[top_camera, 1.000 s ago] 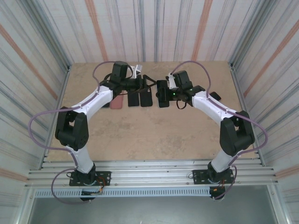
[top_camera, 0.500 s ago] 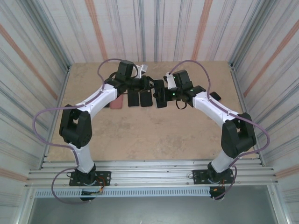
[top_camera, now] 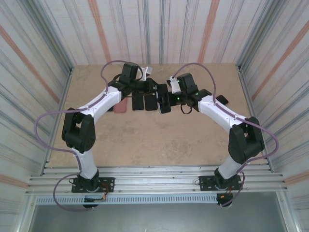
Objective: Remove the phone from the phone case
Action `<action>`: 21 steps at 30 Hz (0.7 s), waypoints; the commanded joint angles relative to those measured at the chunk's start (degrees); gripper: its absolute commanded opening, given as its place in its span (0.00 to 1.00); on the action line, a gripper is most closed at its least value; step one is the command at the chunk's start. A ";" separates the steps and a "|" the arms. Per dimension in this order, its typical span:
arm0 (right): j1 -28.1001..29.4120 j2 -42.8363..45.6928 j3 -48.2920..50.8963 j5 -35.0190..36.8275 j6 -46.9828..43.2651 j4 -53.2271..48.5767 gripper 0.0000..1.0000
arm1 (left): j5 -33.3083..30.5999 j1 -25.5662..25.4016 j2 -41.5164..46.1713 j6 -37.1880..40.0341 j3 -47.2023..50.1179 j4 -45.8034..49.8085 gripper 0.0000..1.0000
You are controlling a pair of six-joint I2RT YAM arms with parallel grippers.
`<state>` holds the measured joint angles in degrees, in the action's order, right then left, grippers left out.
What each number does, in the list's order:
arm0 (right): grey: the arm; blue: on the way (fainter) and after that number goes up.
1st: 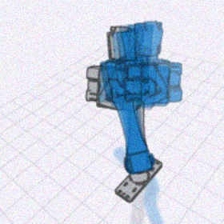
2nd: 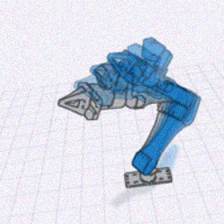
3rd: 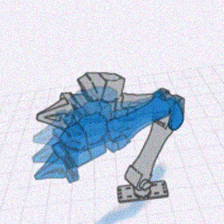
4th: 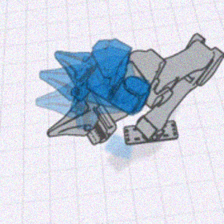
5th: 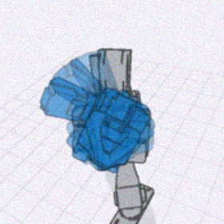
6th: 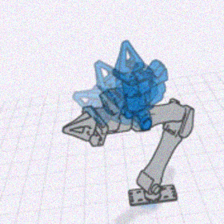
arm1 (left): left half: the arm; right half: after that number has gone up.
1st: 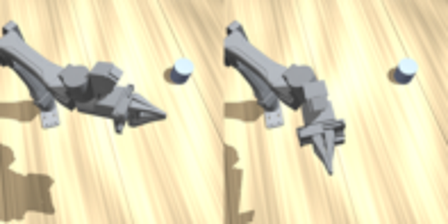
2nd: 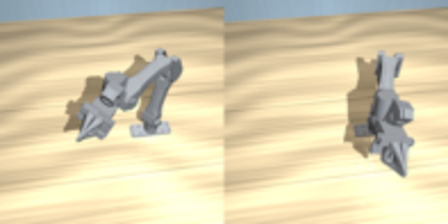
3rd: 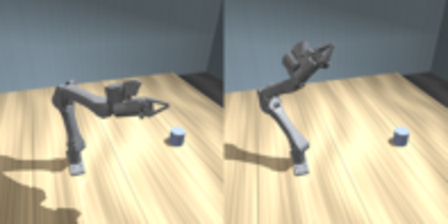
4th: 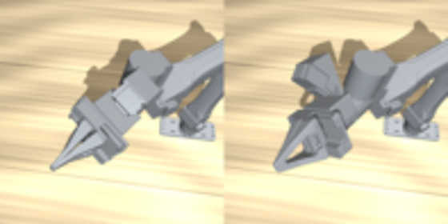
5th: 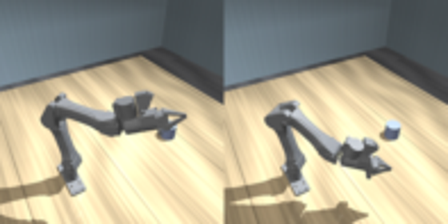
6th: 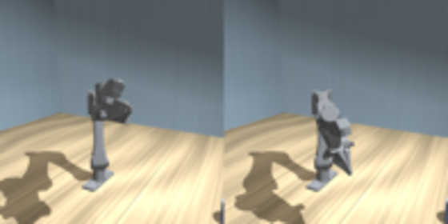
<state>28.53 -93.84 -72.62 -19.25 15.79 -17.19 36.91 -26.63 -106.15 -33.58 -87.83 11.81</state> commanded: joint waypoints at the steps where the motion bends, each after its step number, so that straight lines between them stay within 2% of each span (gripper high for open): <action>1: 0.56 1.55 -3.30 -1.78 -1.46 1.16 0.37 | 1.06 -0.44 -0.74 1.15 -1.65 -0.09 0.20; 6: 0.56 0.95 -4.31 -2.06 -1.60 0.99 0.37 | 2.11 -0.44 -1.10 1.02 -1.52 -0.37 0.19; 14: 0.56 0.54 -4.66 -2.07 -1.82 0.41 0.38 | 2.89 0.40 -0.73 -0.88 -1.25 -1.62 0.08; 16: 0.58 0.65 -4.59 -2.19 -1.74 0.53 0.42 | 3.43 0.78 -0.59 -2.03 -1.13 -2.33 0.07; 19: 0.56 1.03 -3.84 -2.33 -1.51 1.13 0.62 | 3.78 1.37 0.05 -4.14 -0.81 -4.07 0.06; 21: 0.56 1.53 -3.14 -2.47 -1.24 1.44 0.70 | 3.79 1.72 0.65 -5.30 -0.89 -4.86 0.06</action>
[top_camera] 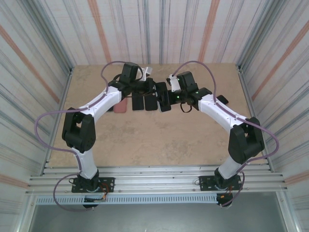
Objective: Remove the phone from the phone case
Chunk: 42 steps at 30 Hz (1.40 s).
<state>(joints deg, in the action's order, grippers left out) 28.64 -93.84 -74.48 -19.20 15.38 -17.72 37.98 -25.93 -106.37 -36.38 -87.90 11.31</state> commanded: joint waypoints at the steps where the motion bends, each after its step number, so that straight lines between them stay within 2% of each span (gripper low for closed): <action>1: 0.49 2.01 -0.76 -2.53 -0.55 2.22 0.73 | 2.65 1.22 1.17 -3.12 -0.84 -4.70 0.06; 7: 0.37 7.01 4.15 -0.28 2.87 4.30 0.79 | 2.80 3.87 3.60 -10.59 1.50 -11.59 0.07; 14: -1.63 15.05 15.69 -2.89 18.00 19.09 0.79 | 3.05 5.62 5.63 -17.80 2.73 -18.81 0.08; 18: -1.73 18.30 20.09 -3.01 24.94 23.70 0.76 | 3.10 6.11 6.58 -21.22 3.47 -21.90 0.08; 28: -0.02 20.04 29.45 -1.71 44.39 46.56 0.53 | 2.00 6.27 7.93 -32.79 6.71 -31.10 0.09; 32: 0.93 18.81 30.44 -0.45 48.63 53.77 0.49 | 1.32 6.07 8.54 -36.19 7.99 -34.12 0.09; 42: 1.67 15.39 31.07 0.24 55.72 60.27 0.36 | 0.48 5.51 9.48 -42.14 11.10 -39.71 0.09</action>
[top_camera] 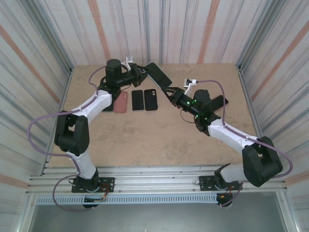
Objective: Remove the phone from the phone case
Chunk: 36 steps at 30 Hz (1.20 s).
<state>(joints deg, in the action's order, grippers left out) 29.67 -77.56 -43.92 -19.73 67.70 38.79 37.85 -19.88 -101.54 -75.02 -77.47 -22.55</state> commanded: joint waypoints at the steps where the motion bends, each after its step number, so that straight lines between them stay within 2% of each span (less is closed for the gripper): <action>1: 0.65 -0.99 0.44 0.50 3.60 3.70 0.35 | 0.43 -0.65 4.73 -4.00 0.81 -6.44 0.09; 17: 0.74 -4.22 0.06 0.95 6.30 9.35 0.24 | 0.91 -1.13 5.00 -6.45 1.43 -9.27 0.09; 24: 0.74 -4.79 0.23 0.46 6.06 10.26 0.15 | 0.41 -1.12 4.95 -8.65 1.71 -10.13 0.09; 31: -0.38 -3.84 0.38 -2.57 -0.59 7.65 0.10 | -1.80 -1.21 5.38 -17.53 1.18 -14.38 0.08; 36: -1.10 -3.49 -0.44 -5.20 -8.66 4.37 0.08 | -1.31 -1.39 5.81 -22.23 -0.60 -16.17 0.07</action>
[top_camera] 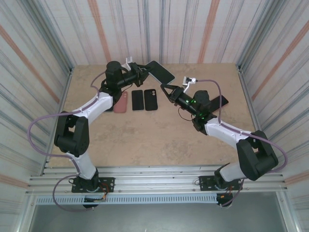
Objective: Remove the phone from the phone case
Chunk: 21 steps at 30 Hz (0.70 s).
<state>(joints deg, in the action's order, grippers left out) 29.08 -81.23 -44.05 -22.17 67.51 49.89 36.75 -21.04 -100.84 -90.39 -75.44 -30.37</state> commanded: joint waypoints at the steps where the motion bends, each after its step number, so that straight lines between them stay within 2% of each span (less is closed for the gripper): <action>1: -0.52 0.52 -0.90 -3.05 -10.63 -9.25 0.08 | -0.18 -0.23 5.12 -7.91 -2.68 -9.14 0.07; 6: -2.47 1.32 -2.66 -3.95 -17.04 -16.86 0.05 | 0.98 -0.67 4.68 -12.85 -2.02 -14.27 0.07; 10: -3.95 2.16 -4.32 -3.98 -20.59 -22.88 0.04 | 1.80 -0.77 5.43 -12.79 -1.80 -14.62 0.06; 16: -4.80 2.63 -5.61 -5.54 -20.80 -22.91 0.06 | 3.48 -0.60 6.69 -7.84 -1.29 -11.41 0.04; 21: -5.98 4.31 -6.25 -9.27 -23.68 -23.61 0.23 | 6.30 0.27 7.15 1.31 -1.37 -7.12 0.04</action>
<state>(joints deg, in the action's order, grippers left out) 24.23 -77.95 -49.71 -30.04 47.81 30.79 38.96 -21.15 -99.61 -94.43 -75.44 -34.65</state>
